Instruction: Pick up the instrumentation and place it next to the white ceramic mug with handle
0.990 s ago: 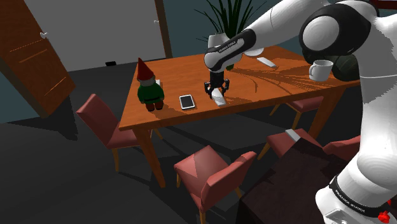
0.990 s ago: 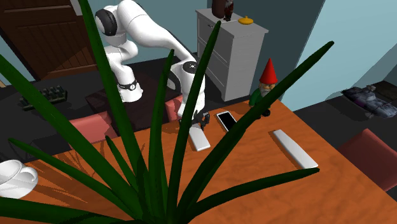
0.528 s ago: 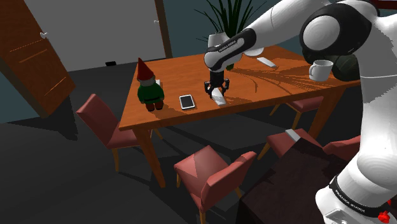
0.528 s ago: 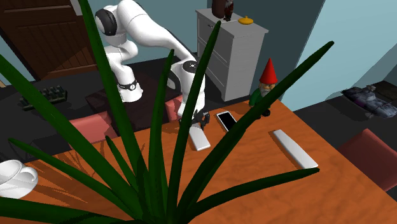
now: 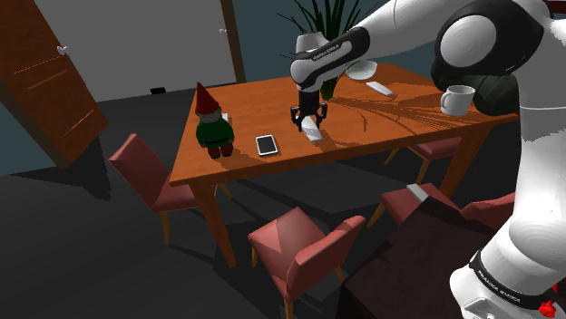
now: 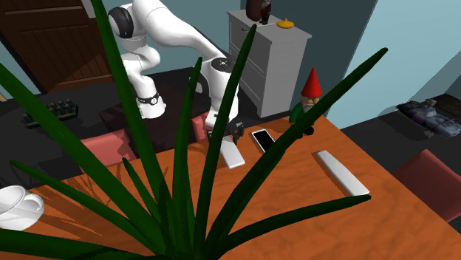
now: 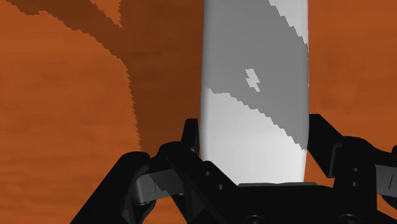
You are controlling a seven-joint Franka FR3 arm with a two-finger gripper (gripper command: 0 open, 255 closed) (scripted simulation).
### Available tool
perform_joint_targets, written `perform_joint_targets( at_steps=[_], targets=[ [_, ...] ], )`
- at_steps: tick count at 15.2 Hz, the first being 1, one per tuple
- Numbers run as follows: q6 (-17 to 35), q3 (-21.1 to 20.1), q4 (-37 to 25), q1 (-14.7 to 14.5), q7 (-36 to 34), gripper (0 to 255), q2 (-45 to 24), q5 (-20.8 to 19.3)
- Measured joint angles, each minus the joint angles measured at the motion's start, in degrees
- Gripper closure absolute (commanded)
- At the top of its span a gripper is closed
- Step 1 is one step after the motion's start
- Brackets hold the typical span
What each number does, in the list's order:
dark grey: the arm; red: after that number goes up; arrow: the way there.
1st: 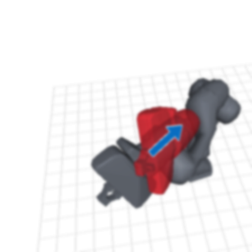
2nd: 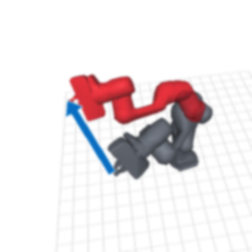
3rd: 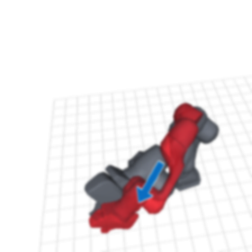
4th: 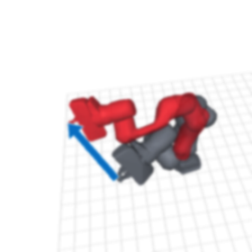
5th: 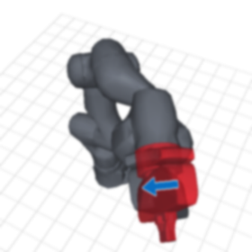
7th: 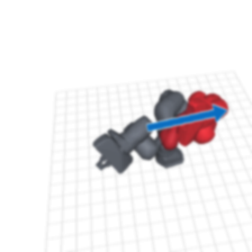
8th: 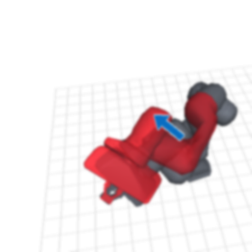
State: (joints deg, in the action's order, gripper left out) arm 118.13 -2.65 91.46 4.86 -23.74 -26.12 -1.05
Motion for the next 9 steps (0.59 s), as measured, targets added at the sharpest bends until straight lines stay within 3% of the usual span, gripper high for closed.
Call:
perform_joint_targets(
  at_steps=[9],
  targets=[
    [-5.81,-0.07,-3.75,-0.01,0.02,255,2.08,0.11]
  ],
)
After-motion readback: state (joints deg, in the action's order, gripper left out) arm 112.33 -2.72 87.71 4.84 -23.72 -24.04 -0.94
